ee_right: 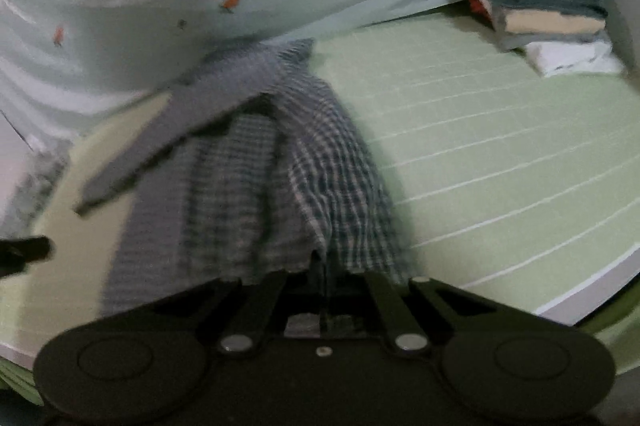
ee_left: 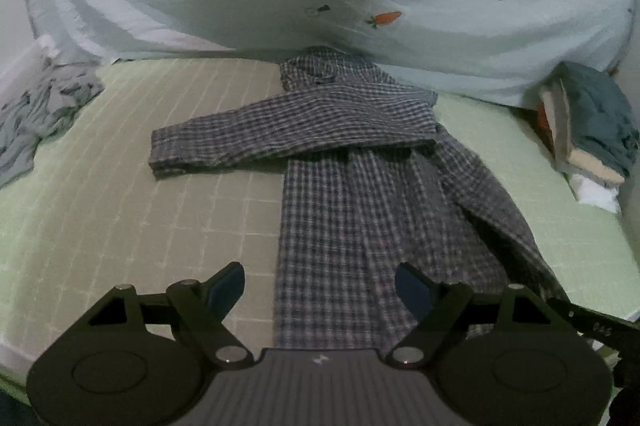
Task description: Fold clothes
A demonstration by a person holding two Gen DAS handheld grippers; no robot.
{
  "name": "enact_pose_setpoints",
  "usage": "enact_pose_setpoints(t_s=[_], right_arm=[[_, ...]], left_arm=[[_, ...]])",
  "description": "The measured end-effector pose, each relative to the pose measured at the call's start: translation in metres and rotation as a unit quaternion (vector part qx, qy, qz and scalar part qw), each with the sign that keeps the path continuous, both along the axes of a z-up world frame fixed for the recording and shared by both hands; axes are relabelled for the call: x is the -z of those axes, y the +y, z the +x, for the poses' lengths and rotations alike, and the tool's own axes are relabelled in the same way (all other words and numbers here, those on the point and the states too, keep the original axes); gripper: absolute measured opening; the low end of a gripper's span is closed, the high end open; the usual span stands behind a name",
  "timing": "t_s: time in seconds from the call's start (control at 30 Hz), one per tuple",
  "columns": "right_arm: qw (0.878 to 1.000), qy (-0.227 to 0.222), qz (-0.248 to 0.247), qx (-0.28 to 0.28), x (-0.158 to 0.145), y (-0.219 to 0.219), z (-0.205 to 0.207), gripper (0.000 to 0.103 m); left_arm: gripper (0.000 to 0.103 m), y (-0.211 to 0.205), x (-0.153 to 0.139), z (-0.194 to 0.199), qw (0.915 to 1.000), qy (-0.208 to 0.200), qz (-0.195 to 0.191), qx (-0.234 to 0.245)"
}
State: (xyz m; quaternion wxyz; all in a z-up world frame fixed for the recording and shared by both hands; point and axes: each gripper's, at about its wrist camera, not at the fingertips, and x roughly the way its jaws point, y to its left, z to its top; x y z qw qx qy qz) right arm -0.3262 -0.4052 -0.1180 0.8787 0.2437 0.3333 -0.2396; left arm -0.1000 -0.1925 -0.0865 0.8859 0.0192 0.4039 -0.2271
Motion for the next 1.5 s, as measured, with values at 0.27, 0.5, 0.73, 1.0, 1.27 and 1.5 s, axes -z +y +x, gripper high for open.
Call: enact_pose_setpoints(t_s=[0.27, 0.5, 0.73, 1.0, 1.27, 1.5], right_arm=[[0.999, -0.018, 0.031, 0.013, 0.014, 0.052, 0.033, 0.001], [0.995, 0.012, 0.076, 0.059, 0.05, 0.072, 0.054, 0.001], [0.994, 0.045, 0.085, 0.057, 0.044, 0.071, 0.074, 0.033], [1.0, 0.013, 0.013, 0.017, 0.006, 0.075, 0.105, 0.087], [0.999, 0.001, -0.033, 0.027, -0.009, 0.038, 0.152, 0.09], [0.998, -0.009, -0.028, 0.059, -0.005, -0.012, 0.204, 0.089]], left_arm=[[0.083, 0.038, 0.003, 0.032, 0.9993, -0.005, 0.01, 0.037], [0.083, 0.075, 0.013, 0.054, 0.9995, 0.009, 0.021, 0.022], [0.084, 0.093, 0.012, 0.075, 0.9998, 0.015, 0.012, -0.002], [0.086, 0.101, 0.014, 0.113, 0.999, 0.026, 0.004, -0.037], [0.086, 0.098, 0.025, 0.172, 0.997, 0.05, 0.011, -0.058], [0.086, 0.078, 0.044, 0.234, 0.9936, 0.081, 0.022, -0.075]])
